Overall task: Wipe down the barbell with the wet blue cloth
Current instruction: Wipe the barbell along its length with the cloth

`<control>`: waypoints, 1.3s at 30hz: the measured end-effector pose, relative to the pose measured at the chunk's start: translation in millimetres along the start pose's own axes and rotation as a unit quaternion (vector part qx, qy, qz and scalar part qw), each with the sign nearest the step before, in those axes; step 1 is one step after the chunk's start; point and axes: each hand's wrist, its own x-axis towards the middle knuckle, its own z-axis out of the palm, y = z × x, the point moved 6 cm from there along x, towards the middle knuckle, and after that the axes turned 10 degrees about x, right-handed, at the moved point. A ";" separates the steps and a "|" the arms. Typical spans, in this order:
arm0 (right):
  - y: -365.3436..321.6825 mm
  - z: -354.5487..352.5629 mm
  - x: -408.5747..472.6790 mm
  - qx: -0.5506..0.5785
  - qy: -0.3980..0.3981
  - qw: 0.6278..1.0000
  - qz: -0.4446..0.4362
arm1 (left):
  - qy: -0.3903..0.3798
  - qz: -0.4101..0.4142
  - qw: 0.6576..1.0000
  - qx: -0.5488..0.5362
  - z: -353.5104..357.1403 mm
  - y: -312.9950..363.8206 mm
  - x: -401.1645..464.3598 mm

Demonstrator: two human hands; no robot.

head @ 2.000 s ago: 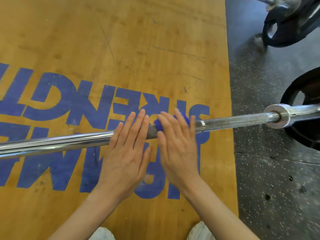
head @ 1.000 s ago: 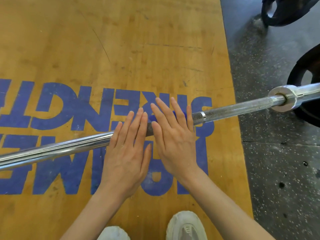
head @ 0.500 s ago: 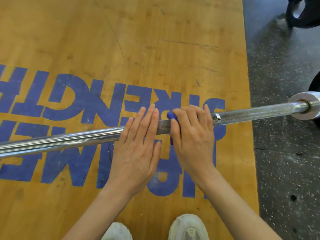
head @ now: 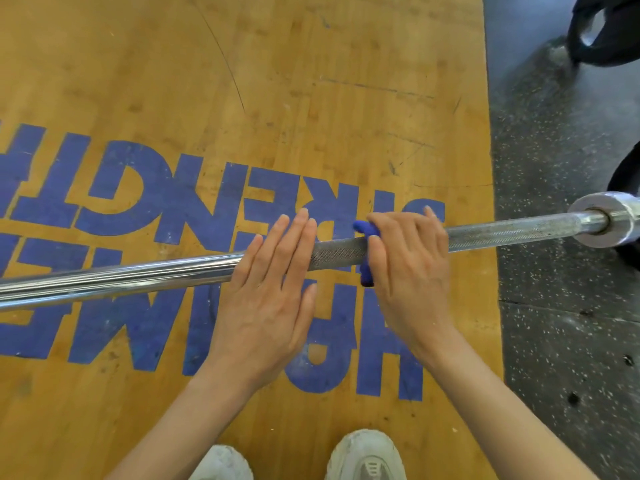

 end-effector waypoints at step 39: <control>-14.8 46.7 53.2 0.055 0.019 0.998 0.004 | -0.002 -0.053 0.999 0.006 7.7 -37.0 83.5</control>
